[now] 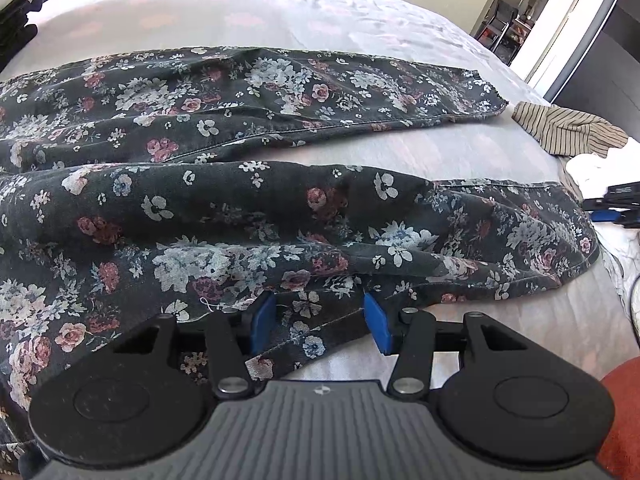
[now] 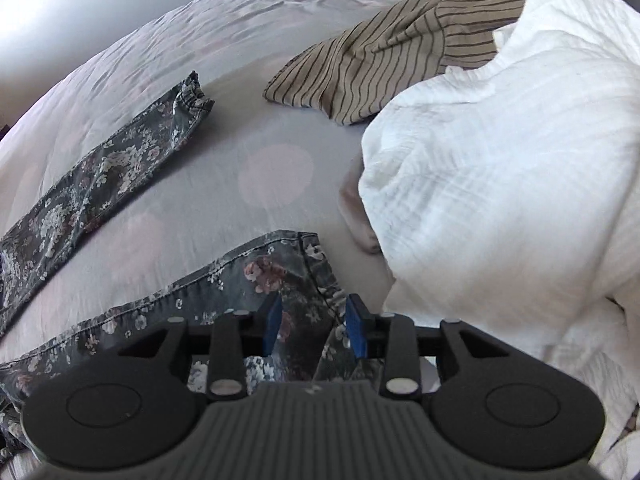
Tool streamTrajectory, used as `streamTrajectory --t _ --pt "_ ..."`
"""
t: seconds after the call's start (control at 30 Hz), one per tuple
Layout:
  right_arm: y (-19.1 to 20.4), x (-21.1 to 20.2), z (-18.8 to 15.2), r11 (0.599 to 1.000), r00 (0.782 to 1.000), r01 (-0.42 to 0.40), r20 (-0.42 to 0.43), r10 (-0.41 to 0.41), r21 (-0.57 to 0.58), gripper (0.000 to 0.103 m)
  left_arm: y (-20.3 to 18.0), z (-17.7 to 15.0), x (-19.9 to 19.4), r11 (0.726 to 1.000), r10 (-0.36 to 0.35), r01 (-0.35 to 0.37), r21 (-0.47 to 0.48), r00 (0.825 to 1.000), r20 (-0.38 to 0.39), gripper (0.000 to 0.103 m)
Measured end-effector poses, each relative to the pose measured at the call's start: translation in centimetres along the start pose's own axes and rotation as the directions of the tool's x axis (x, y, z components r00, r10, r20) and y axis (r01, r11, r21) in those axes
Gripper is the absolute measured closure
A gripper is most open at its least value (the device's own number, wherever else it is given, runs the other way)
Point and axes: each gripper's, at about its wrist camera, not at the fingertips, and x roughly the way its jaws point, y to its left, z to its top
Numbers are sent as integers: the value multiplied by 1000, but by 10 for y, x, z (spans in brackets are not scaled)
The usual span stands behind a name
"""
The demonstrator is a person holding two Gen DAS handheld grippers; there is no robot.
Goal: Fold clothes
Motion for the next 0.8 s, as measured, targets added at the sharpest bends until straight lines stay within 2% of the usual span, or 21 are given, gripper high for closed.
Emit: streamTrajectory --t 0.13,0.2,0.3,0.33,0.5,0.67,0.8 --pt "-4 18 -3 1000 1000 12 11 -12 -9 57 -1 0 3 1000 9 -9 8 1000 -8 45" --pt "-5 27 -5 1000 1000 18 16 -18 -15 58 -3 1 5 1000 17 -17 14 1000 -12 45" --pt "2 18 -6 997 1000 19 24 -17 -81 82 -4 1 8 1000 24 -24 20 1000 -17 45" --pt "4 14 -5 995 1000 11 30 -8 -102 86 -5 1 8 999 24 -24 24 1000 -16 45" --pt "5 -14 20 988 987 64 155 -43 -139 87 -6 -1 7 999 14 -13 36 1000 -17 45" --pt "17 5 53 975 984 110 159 -79 -196 87 -7 -3 3 999 -22 24 44 999 -47 45" --pt "26 33 57 969 983 154 129 -130 -192 86 -11 -7 -3 998 3 1 55 997 -71 45"
